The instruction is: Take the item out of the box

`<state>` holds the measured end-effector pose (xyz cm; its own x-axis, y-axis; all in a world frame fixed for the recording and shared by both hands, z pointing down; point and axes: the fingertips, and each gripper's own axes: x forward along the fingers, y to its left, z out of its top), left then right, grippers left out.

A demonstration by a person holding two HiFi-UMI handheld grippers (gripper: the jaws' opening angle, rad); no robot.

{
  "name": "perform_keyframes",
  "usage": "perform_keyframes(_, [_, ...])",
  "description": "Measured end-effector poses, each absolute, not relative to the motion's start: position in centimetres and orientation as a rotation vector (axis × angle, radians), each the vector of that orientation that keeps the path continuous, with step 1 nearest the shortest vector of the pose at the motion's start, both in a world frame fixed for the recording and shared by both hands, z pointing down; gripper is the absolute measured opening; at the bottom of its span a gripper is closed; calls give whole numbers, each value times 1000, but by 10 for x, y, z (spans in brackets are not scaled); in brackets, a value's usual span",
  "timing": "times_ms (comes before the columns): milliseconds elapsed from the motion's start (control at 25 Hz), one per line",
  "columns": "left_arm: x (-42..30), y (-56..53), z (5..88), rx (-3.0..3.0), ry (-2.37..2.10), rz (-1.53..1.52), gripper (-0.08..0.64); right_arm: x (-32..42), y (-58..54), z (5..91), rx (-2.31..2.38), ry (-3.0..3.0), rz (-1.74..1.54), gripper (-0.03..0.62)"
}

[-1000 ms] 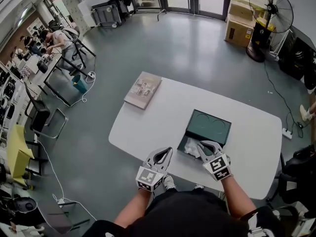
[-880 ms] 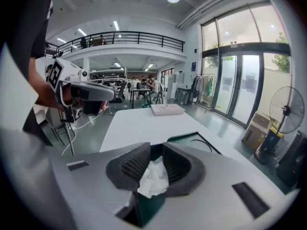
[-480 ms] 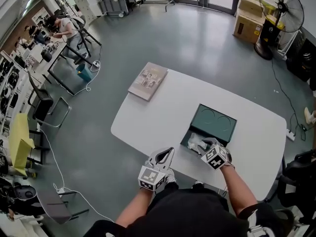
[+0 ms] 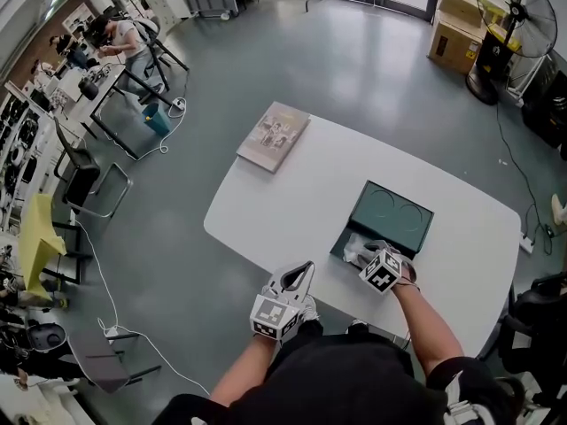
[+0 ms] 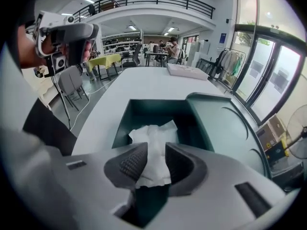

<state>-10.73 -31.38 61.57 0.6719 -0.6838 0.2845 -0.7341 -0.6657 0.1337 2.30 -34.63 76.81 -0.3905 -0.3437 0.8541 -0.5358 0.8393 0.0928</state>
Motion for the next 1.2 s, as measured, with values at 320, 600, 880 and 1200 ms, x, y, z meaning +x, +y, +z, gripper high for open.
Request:
perform_keyframes(320, [-114, -314, 619, 2635, -1156, 315, 12, 20, -348, 782, 605, -1974, 243, 56])
perform_keyframes(600, [-113, -315, 617, 2648, -1148, 306, 12, 20, -346, 774, 612, -1971, 221, 9])
perform_keyframes(880, [-106, -314, 611, 2665, -1136, 302, 12, 22, -347, 742, 698, -2013, 192, 6])
perform_keyframes(1200, [-97, -312, 603, 2694, -1113, 285, 12, 21, -351, 687, 864, -2110, 140, 8])
